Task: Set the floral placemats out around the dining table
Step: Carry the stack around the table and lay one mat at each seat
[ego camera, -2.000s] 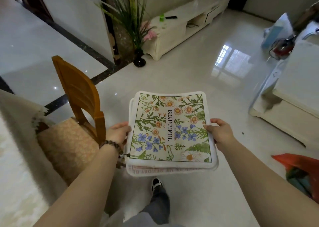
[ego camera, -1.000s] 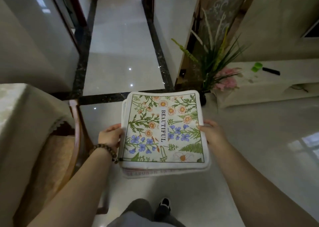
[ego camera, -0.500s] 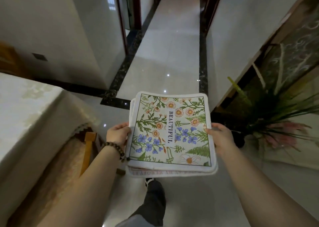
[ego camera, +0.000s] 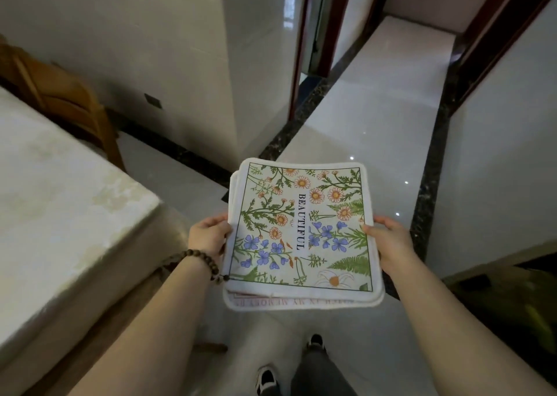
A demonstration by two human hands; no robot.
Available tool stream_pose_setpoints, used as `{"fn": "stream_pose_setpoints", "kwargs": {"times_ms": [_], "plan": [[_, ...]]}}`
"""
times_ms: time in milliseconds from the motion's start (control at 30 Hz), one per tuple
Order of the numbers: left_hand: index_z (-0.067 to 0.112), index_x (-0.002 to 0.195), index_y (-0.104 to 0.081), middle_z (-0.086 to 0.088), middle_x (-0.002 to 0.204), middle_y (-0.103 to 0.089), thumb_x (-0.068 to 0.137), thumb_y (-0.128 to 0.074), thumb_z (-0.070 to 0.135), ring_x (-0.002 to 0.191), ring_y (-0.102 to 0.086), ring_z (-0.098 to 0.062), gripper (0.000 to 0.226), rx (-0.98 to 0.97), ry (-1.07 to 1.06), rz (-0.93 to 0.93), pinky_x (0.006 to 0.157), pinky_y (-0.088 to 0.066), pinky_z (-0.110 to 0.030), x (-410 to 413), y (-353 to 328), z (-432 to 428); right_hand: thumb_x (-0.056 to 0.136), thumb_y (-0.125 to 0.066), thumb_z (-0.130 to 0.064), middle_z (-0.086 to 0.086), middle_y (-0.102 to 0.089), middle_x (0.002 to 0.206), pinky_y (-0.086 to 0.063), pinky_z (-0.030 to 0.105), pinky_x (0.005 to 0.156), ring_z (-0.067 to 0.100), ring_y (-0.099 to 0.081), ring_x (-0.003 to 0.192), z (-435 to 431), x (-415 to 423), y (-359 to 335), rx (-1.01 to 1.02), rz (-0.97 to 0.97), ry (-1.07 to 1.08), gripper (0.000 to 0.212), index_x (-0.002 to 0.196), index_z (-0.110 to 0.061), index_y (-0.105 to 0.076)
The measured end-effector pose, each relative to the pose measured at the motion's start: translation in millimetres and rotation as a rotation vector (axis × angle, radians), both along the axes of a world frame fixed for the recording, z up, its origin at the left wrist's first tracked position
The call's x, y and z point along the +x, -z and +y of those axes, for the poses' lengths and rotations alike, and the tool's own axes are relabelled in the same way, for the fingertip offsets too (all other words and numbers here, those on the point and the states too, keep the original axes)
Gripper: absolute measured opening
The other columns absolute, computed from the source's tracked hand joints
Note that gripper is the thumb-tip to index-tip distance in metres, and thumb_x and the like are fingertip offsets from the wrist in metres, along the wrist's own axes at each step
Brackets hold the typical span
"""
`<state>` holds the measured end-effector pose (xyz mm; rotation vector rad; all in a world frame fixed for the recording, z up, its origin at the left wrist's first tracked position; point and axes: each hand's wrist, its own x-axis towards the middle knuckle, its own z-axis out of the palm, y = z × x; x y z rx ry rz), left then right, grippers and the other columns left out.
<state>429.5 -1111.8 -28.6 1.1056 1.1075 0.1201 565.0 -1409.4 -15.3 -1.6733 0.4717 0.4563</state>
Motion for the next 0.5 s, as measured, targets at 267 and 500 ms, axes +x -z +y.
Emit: {"fn": "stream_pose_setpoints", "kwargs": {"times_ms": [267, 500], "plan": [[0.012, 0.089, -0.069, -0.012, 0.088, -0.073, 0.081, -0.062, -0.002, 0.082, -0.069, -0.028, 0.018, 0.008, -0.226, 0.002, 0.08, -0.057, -0.047, 50.7, 4.4, 67.8, 0.083, -0.068, -0.004, 0.013, -0.073, 0.09, -0.055, 0.032, 0.046, 0.026, -0.072, 0.068, 111.7, 115.9, 5.6, -0.042, 0.017, -0.252, 0.026, 0.105, -0.017, -0.063], [0.012, 0.087, -0.07, -0.021, 0.096, -0.072, 0.08, -0.059, -0.005, 0.096, -0.067, -0.039, 0.022, 0.019, -0.431, 0.004, 0.086, -0.053, -0.057, 129.9, 2.2, 119.5, 0.082, -0.068, -0.002, 0.015, -0.072, 0.093, -0.059, 0.052, 0.07, 0.034, -0.072, 0.077, 211.9, 244.4, 2.5, -0.068, 0.01, -0.472, 0.023, 0.099, -0.017, -0.064]]}}
